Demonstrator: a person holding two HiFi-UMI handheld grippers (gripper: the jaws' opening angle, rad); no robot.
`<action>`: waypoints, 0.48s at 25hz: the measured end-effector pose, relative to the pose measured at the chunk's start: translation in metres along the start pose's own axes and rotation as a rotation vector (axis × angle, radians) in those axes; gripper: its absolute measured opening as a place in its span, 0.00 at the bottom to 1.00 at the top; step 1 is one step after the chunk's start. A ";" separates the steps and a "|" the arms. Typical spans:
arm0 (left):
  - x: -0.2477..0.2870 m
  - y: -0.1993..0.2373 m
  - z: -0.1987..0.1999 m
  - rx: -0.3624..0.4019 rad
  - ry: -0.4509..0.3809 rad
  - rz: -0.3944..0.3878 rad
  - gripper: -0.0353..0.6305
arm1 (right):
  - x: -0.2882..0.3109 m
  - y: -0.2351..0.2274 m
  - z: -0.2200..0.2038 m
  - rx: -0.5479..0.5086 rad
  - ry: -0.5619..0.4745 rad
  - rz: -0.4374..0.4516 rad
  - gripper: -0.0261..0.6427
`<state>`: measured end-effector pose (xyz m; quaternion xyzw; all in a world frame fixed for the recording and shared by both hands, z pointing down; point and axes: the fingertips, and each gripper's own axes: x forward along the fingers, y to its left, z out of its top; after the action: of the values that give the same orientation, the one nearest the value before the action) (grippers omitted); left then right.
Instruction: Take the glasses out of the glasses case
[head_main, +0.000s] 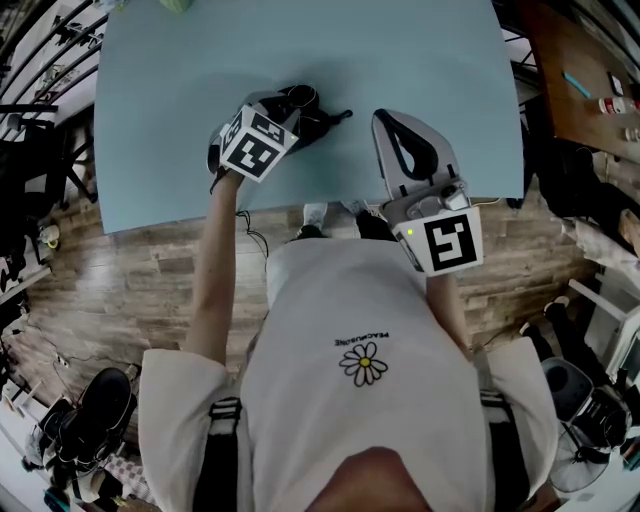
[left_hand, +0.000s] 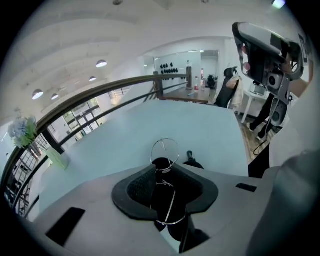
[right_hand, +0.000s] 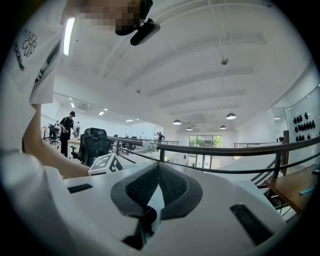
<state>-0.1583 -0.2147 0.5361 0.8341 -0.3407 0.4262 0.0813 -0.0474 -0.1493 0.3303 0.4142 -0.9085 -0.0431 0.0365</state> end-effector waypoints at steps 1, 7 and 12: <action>-0.004 0.004 0.004 0.001 -0.012 0.014 0.22 | 0.001 0.001 0.001 -0.003 -0.002 0.005 0.05; -0.030 0.024 0.029 0.034 -0.073 0.104 0.22 | 0.008 0.004 0.011 0.011 -0.045 0.021 0.05; -0.057 0.035 0.053 0.059 -0.134 0.186 0.22 | 0.008 0.006 0.017 0.012 -0.072 0.031 0.05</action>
<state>-0.1693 -0.2354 0.4541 0.8274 -0.4085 0.3853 -0.0062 -0.0587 -0.1505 0.3144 0.3986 -0.9157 -0.0521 0.0018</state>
